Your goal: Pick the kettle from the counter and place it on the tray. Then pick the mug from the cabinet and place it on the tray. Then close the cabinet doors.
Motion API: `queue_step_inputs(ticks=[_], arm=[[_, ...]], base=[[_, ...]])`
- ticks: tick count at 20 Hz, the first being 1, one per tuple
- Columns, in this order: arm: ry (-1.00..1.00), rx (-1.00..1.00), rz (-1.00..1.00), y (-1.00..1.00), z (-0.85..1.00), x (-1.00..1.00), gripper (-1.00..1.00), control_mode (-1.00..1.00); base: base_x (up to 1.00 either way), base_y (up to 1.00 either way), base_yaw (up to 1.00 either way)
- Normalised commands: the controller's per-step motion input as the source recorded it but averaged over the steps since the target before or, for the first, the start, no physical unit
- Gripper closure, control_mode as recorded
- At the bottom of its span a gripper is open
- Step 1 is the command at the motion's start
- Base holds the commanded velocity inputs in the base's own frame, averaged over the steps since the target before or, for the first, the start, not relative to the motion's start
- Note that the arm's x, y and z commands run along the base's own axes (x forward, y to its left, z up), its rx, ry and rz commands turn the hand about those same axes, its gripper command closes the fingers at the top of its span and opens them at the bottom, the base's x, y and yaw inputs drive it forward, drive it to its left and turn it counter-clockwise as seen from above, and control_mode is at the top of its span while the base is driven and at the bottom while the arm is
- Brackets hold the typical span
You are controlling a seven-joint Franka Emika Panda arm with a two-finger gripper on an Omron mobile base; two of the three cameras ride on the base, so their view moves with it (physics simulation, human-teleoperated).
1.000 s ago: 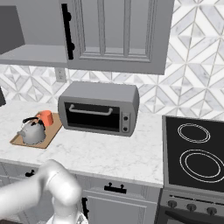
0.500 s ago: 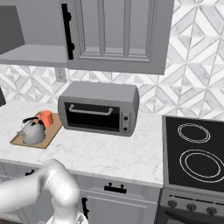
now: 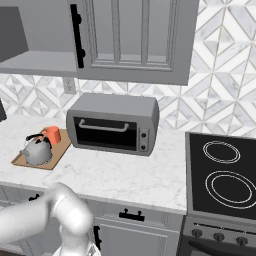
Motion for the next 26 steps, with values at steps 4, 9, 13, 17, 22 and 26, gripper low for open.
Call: queue_step_inputs(ticks=[4,9,13,17,22,26], arm=[[0.02,0.14,0.09,-0.77,0.00,0.81,-1.00,-1.00],[0.00,0.12,0.16,-0.74,0.00,0.68,-1.00,-1.00],[0.00,0.12,0.21,-0.67,0.00,0.66,-1.00,-1.00],[0.00,0.13,0.23,-0.57,0.00,0.77,-1.00,-1.00],[0.00,0.13,0.15,-0.30,0.00,0.97,-1.00,-1.00],[0.00,0.09,0.07,-0.04,0.00,1.00,-1.00,-1.00]], base=[[0.00,0.00,0.00],[0.00,0.00,0.00],[0.00,0.00,0.00],[0.00,0.00,0.00],[0.00,0.00,0.00],[0.00,0.00,0.00]])
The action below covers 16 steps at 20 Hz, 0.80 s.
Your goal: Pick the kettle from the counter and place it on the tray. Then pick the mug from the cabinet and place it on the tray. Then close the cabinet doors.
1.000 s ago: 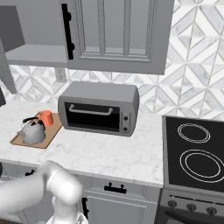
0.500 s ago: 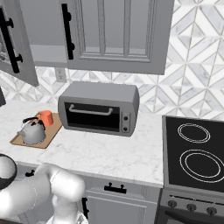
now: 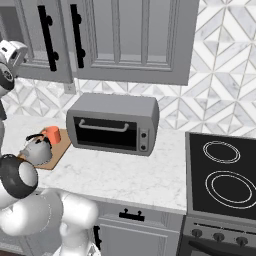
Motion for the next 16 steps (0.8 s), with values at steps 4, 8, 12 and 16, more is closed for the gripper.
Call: queue_step_inputs(ticks=[4,8,12,16], arm=[[0.00,0.07,0.05,0.00,0.00,1.00,-1.00,-1.00],[0.00,0.06,0.05,0.00,0.00,0.95,-1.00,-1.00],[0.00,0.05,0.04,0.00,0.00,0.63,-1.00,-1.00],[-0.08,0.00,0.03,0.00,-0.09,-0.03,-1.00,-1.00]], base=[[0.00,0.00,0.00],[0.00,0.00,0.00],[0.00,0.00,0.00],[0.00,0.00,0.00]])
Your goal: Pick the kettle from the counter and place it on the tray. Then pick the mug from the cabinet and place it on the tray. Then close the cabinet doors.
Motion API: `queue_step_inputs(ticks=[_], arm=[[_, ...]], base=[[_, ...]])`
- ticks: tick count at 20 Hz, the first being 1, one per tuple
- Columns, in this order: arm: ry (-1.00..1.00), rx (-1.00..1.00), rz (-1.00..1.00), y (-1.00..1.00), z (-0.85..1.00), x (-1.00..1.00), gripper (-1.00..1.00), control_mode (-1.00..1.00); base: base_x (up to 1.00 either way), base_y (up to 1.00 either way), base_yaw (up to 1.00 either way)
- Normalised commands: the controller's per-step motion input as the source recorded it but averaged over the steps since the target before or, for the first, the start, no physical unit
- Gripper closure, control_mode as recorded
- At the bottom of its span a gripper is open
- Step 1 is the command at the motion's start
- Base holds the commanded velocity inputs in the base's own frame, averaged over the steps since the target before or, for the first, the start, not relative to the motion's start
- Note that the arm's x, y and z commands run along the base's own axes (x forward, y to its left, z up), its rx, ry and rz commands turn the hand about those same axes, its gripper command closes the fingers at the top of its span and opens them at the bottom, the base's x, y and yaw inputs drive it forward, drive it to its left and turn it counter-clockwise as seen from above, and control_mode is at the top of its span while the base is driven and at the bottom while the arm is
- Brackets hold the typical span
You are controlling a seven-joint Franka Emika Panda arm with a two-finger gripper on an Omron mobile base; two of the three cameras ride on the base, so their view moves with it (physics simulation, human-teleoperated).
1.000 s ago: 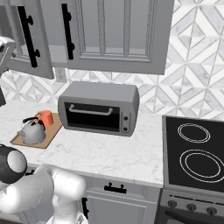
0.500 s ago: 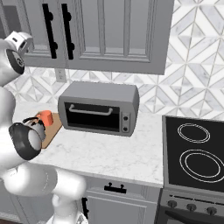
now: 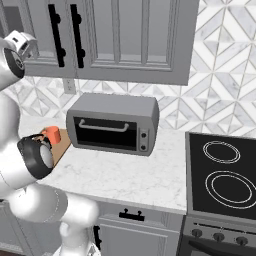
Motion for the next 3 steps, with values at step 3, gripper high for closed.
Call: queue_step_inputs(ticks=[3], arm=[[-0.05,0.00,0.00,0.00,-0.07,-0.02,-1.00,-1.00]], base=[[0.00,0.00,0.00]])
